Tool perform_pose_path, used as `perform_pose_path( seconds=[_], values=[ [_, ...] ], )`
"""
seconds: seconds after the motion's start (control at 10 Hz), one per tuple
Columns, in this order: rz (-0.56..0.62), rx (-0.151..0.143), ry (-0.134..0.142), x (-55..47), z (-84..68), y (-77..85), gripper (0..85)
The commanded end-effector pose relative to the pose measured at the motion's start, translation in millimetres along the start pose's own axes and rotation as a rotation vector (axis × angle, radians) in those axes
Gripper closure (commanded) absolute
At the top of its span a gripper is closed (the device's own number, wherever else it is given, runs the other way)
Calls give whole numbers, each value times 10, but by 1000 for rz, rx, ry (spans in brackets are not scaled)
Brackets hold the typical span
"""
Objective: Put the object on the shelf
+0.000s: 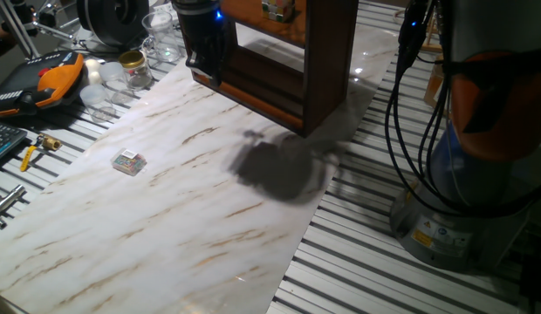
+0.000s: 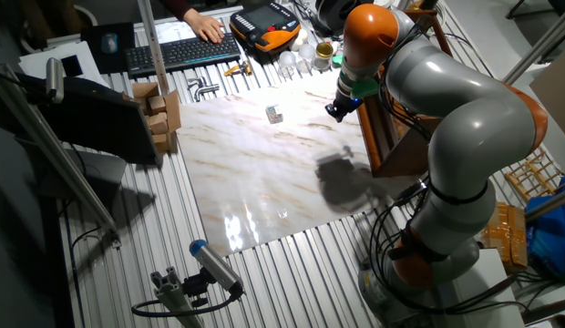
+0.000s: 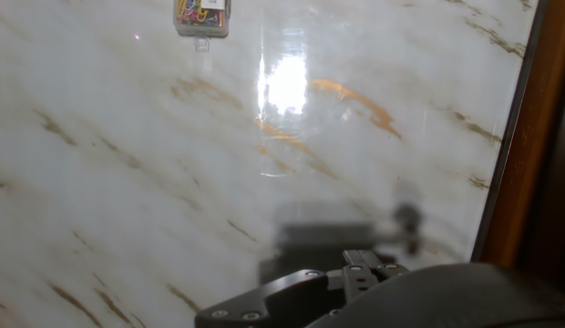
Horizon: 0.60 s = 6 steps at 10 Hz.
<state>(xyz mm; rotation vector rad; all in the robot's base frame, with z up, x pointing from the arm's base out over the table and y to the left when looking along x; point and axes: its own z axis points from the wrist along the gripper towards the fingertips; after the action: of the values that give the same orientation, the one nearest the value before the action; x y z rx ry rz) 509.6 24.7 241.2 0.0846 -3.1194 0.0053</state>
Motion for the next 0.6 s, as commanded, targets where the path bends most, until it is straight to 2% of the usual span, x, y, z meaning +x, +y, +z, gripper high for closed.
perform_pose_path(
  seconds=[0.0, 0.5],
  values=[
    [0, 1, 0, -1, 0, 0, 850],
    [-3, 2, -1, -18, -7, -11, 850]
  ],
)
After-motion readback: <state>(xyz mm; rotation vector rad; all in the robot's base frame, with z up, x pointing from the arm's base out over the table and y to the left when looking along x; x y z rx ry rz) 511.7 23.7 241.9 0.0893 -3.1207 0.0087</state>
